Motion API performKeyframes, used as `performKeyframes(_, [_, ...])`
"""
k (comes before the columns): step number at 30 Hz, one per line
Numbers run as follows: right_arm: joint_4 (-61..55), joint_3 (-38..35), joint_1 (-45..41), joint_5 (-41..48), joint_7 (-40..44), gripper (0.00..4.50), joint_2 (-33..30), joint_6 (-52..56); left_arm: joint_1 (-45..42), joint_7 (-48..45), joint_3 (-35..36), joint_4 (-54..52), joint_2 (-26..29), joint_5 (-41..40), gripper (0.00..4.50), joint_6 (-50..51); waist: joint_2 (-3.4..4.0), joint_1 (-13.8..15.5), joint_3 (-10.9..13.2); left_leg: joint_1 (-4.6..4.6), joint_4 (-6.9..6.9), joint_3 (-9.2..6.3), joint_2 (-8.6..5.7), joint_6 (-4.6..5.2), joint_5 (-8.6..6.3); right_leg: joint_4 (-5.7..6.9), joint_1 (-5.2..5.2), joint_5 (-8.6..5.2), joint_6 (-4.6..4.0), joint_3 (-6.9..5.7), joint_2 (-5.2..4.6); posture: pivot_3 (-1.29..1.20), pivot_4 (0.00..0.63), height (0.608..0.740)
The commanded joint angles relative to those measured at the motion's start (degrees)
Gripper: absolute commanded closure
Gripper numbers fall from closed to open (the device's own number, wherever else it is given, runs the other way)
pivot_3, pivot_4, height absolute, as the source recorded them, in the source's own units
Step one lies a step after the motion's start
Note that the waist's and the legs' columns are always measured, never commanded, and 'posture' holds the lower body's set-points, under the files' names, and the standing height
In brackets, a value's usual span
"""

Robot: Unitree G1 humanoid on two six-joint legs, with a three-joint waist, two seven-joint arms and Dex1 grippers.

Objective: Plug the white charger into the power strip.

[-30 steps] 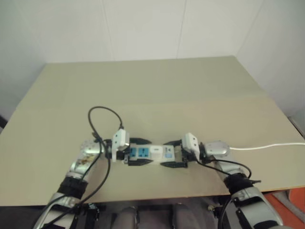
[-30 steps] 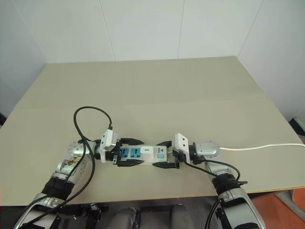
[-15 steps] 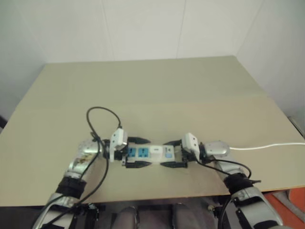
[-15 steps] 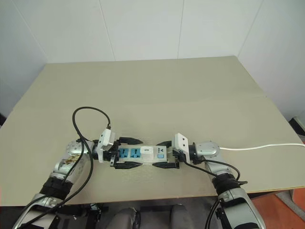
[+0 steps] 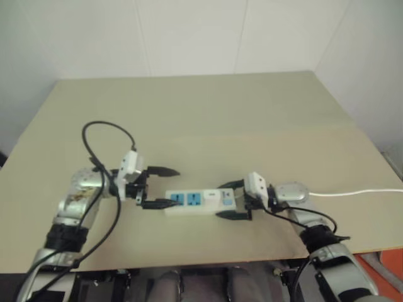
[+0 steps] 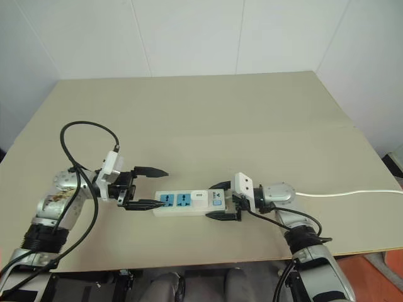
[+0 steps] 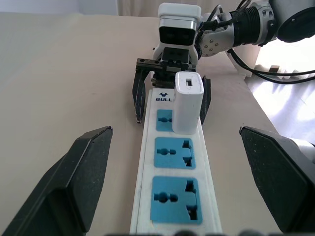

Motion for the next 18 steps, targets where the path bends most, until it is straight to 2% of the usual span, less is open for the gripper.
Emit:
performKeyframes(1, [-4.1, -3.9, 2.0, 2.2, 1.5, 0.04, -4.8, 1.7, 0.1, -1.2, 3.0, -4.0, 2.5, -2.9, 0.00, 1.9, 0.00, 0.2, 0.0, -0.13, 0.01, 0.00, -0.01, 0.00, 0.00, -0.02, -0.12, 0.01, 0.00, -0.01, -0.01, 0.00, 0.150, 0.740])
performKeyframes(4, [-6.8, -6.4, 3.5, 3.5, 1.7, 0.04, -8.3, 2.6, 0.7, -1.8, 4.3, -4.6, 4.2, -3.6, 0.00, 2.5, 0.00, 0.3, 0.0, -0.58, 0.04, 0.01, -0.06, -0.01, 0.01, 0.13, -0.68, 0.02, 0.00, 0.02, -0.06, 0.00, 0.150, 0.740])
performKeyframes(8, [-9.4, -9.4, 4.8, 5.1, 2.0, 0.04, -12.1, 4.0, 1.6, -1.9, 6.1, -5.4, 5.9, -4.2, 0.00, 3.0, 0.02, -0.2, 0.1, -0.59, 0.01, 0.03, -0.04, 0.01, 0.00, 0.06, -0.70, 0.01, 0.00, 0.02, -0.05, 0.00, 0.150, 0.740])
performKeyframes(18, [-17.5, -18.1, 10.4, 10.3, 4.1, 0.04, -22.5, 8.5, 4.1, -5.0, 12.3, -7.6, 15.3, -6.3, 0.00, 5.7, 0.09, -0.2, 0.4, -0.72, 0.01, 0.07, -0.01, 0.05, -0.03, -0.23, -0.67, 0.01, 0.00, 0.00, -0.04, 0.00, 0.150, 0.740])
